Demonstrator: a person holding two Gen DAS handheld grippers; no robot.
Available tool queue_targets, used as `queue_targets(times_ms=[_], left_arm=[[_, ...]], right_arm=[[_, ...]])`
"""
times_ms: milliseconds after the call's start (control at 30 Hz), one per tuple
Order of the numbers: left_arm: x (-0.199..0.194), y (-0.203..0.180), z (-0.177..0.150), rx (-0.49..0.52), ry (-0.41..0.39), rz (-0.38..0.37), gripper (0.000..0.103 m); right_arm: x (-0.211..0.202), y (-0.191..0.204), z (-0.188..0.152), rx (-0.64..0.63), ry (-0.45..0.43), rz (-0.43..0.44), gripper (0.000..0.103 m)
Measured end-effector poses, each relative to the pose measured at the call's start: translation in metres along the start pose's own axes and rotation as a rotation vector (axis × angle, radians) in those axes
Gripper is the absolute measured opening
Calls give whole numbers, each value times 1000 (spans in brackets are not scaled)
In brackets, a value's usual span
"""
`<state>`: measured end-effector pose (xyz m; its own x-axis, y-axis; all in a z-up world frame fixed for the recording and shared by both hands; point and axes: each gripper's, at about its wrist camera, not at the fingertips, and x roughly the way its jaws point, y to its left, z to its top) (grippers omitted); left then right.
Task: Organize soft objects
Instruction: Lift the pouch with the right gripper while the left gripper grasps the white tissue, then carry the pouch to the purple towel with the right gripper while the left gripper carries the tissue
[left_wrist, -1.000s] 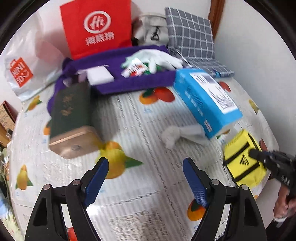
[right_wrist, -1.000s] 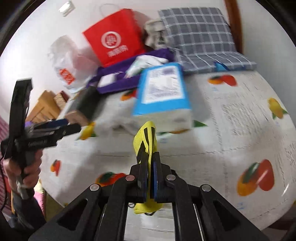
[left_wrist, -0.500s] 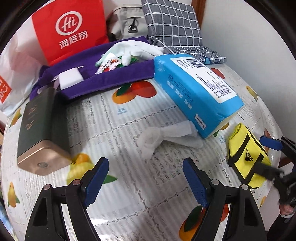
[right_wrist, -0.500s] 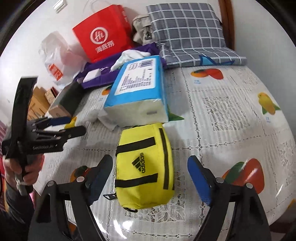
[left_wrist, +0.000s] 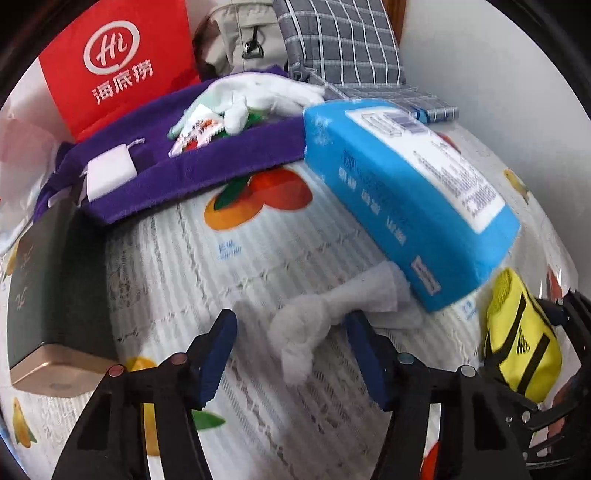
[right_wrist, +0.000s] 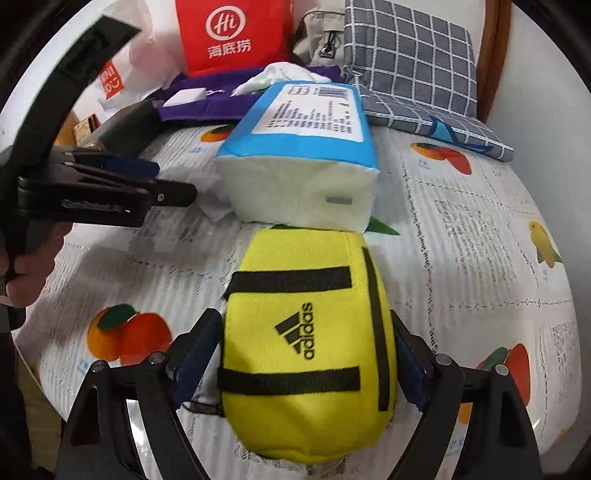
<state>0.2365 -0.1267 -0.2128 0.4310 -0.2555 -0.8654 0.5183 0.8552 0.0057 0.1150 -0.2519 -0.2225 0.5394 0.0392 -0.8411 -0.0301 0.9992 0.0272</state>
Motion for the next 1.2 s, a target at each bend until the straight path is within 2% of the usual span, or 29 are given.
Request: queue_targets(times_ms=[100,167,233,300,467,600,933,1200], left_arm=[[0,-4,0,13,-22,-7,48],[-1,-8,-2,28,-34,-13,33],[-3,-10,-4,36,-38,-9,24],[-5,-11,-7,41,-36,-5,24],[-15,-4,-22,17,-20,-5,23],[-27,11,-40,-33,-5,22,23],[-60,52,-85,-184,0,74,23],[-78,69,-103,-306,-27,35,23]], right_arm=[[1,-2,-1,20,-16,-3,86],[3,-3,1,20,-27,-10,85],[3,-3,2,22,-38,-19,82],[4,-5,3,30,-42,-18,77],[1,-6,0,45,-42,-37,74],[-4,-7,-5,68,-37,-40,70],[-18,-11,-15,123,-45,0,68],[-36,-12,-9,165,-58,39,67]])
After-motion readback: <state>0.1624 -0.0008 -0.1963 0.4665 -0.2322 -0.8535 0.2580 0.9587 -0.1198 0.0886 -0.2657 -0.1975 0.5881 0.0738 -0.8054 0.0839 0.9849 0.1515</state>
